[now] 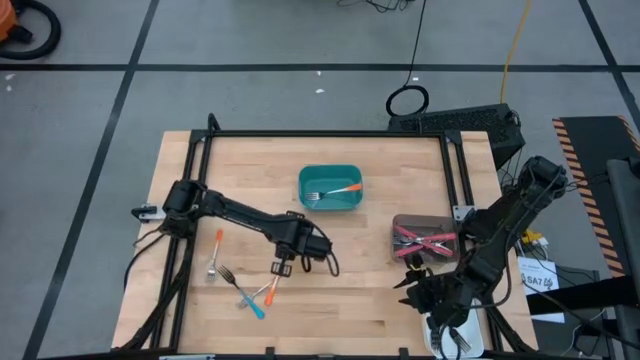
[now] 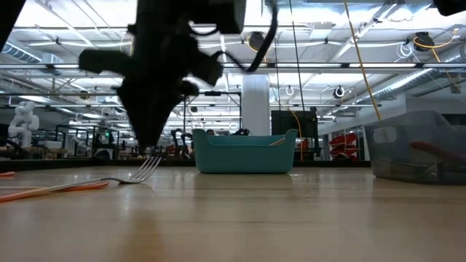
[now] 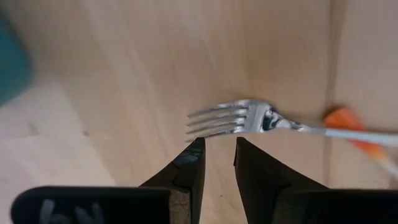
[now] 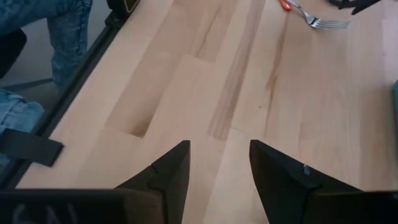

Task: Sort silverware by color (type)
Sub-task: Put the orange fork into the blue bin

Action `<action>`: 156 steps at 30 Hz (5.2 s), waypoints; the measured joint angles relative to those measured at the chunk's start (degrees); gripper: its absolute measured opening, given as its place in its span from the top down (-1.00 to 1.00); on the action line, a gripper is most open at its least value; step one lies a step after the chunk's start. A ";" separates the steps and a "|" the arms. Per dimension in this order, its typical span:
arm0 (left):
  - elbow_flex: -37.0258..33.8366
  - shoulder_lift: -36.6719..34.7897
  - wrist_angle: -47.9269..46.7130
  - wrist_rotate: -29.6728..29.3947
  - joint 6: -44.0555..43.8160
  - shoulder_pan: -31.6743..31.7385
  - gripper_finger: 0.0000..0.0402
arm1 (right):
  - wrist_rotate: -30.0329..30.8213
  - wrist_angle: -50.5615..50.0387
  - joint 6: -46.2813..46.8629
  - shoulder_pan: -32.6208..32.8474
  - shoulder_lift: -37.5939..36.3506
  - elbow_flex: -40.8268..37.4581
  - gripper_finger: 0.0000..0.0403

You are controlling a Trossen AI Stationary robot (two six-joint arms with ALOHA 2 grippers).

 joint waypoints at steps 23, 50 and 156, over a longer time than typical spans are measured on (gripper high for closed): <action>-3.19 -0.21 3.97 -3.54 -3.23 2.00 0.32 | 3.28 0.48 -0.06 1.75 0.00 0.00 0.21; -3.26 1.63 5.32 0.51 3.12 2.83 0.31 | 3.28 0.69 -0.74 1.70 0.00 0.00 0.21; 34.40 7.48 -11.11 -61.00 -62.18 -23.06 1.00 | 61.58 43.82 -39.18 -6.32 22.08 -4.83 0.19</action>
